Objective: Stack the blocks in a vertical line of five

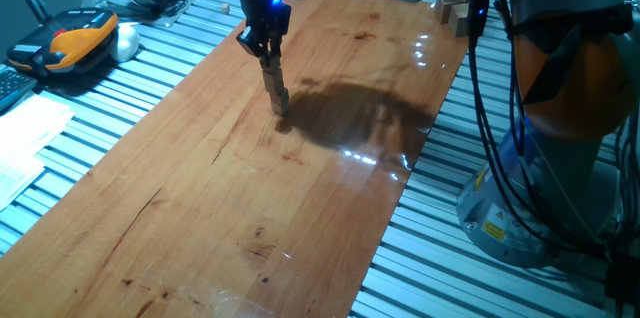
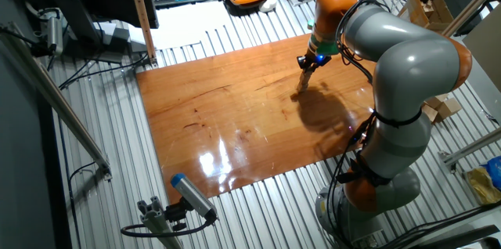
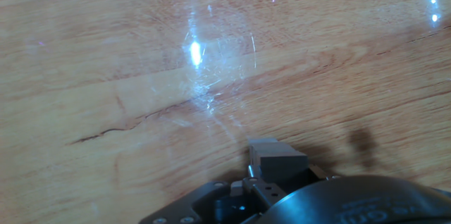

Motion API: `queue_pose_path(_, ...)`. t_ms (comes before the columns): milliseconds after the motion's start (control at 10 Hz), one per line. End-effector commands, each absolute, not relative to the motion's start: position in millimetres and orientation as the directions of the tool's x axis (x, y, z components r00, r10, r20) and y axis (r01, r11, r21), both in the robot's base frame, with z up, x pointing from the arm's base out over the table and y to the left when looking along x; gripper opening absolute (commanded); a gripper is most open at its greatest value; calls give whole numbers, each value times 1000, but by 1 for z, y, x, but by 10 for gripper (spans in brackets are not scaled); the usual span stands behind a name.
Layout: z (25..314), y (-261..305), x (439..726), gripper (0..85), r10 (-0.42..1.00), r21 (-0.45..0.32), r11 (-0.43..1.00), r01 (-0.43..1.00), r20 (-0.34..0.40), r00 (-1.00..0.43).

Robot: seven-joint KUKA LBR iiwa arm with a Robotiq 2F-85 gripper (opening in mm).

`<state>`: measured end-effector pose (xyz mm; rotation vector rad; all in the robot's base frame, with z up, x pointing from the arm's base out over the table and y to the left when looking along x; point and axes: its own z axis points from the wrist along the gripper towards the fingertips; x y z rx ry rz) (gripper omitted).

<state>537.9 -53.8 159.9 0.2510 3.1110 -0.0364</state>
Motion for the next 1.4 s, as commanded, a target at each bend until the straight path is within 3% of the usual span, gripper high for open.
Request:
queue_pose_path(0, 160, -54, 538, 0, 160, -21, 987, 160, -22, -987)
queue_pose_path(1300, 158, -55, 538, 0, 155, -26, 987, 156, -33, -987)
